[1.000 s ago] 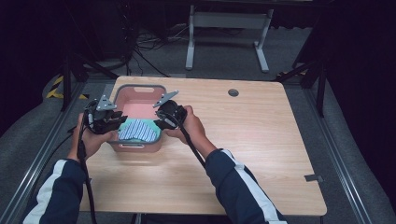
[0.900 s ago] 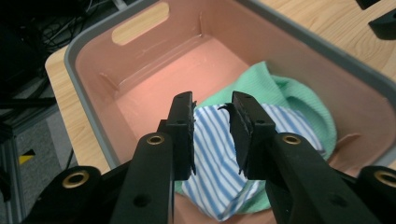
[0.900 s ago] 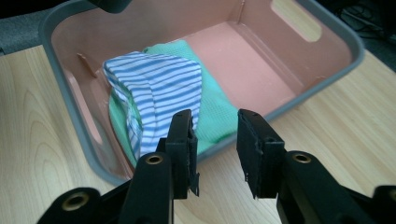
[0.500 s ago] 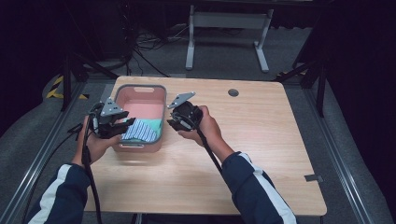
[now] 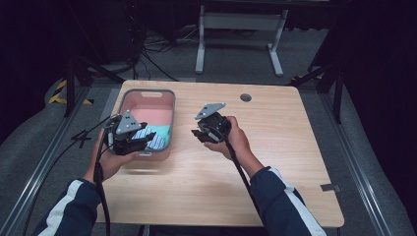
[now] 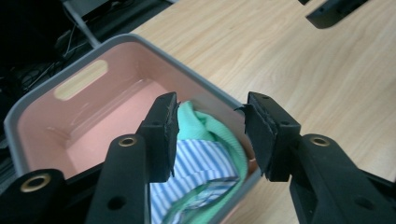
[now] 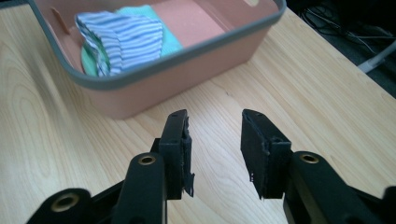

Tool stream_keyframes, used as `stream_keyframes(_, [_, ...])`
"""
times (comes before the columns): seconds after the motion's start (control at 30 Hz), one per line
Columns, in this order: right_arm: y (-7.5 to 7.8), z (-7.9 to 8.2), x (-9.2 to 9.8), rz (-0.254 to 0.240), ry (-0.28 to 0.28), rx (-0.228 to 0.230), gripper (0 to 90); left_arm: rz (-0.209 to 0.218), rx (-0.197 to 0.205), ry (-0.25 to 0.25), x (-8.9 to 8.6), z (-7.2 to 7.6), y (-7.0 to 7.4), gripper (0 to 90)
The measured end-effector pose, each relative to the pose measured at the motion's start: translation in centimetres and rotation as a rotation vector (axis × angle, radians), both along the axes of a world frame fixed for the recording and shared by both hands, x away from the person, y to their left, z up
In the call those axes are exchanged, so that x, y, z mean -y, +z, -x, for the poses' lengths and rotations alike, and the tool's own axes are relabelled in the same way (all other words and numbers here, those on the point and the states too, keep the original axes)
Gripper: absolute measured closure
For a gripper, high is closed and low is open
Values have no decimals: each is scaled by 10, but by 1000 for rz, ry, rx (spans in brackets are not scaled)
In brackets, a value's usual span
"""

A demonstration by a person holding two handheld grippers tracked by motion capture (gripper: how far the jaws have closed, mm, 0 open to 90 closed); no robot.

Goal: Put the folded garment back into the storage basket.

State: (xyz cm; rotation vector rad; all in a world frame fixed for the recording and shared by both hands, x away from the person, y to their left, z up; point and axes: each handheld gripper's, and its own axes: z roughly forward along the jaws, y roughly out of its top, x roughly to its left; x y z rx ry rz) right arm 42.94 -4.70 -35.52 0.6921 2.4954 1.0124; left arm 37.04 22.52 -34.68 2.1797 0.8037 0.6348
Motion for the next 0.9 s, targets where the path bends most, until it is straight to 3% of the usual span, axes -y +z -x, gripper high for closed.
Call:
stream_keyframes(0.4, [-10, 6, 37, -3, -31, 2, 600, -12, -6, -77, 28, 11, -13, 504])
stream_keyframes(0.5, [-12, 9, 46, -4, -27, 5, 571, 4, -11, -94, 33, 14, -16, 498])
stream_keyframes(0.9, [-21, 23, 80, 19, -55, 12, 480, -24, -35, -161, 54, 23, -34, 416])
